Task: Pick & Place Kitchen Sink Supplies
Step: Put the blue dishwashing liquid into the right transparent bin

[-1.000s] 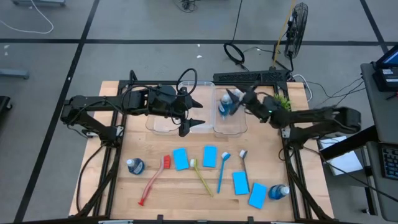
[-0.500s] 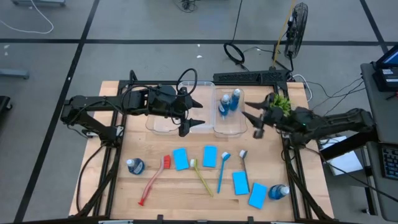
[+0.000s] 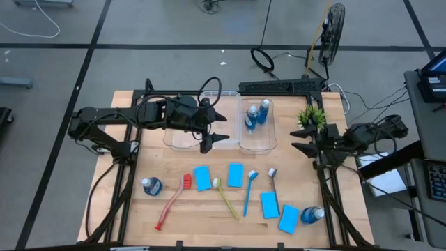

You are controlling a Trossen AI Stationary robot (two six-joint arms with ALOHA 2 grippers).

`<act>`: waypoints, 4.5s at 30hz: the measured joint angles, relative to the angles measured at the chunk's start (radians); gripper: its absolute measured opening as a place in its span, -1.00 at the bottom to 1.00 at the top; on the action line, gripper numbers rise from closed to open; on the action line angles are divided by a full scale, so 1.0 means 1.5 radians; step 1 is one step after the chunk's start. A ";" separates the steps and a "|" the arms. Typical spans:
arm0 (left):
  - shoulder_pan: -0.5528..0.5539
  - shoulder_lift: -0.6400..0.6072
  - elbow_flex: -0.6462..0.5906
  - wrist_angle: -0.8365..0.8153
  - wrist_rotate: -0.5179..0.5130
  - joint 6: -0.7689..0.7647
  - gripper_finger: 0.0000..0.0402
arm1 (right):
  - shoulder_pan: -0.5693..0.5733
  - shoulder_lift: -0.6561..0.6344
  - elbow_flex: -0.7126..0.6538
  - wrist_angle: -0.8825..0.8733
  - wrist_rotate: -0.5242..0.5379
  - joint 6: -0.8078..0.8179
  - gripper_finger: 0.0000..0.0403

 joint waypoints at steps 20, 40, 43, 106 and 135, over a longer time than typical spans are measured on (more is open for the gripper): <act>-0.080 0.039 -0.001 0.111 0.007 -0.002 0.59 | 0.035 -0.046 0.000 -0.311 0.078 0.211 -0.17; -0.148 0.136 0.000 0.235 -0.064 -0.110 0.52 | 0.035 -0.030 0.000 -0.239 -0.283 0.250 -0.17; -0.148 0.136 0.000 0.196 -0.063 -0.150 0.52 | 0.035 -0.018 0.000 -0.238 -0.395 0.268 -0.17; -0.149 0.136 0.000 0.132 -0.064 -0.332 0.52 | 0.035 -0.011 -0.103 -0.174 -0.789 0.216 -0.11; -0.149 0.136 0.000 0.131 -0.064 -0.314 0.52 | 0.047 -0.017 -0.208 -0.013 -0.717 0.103 0.57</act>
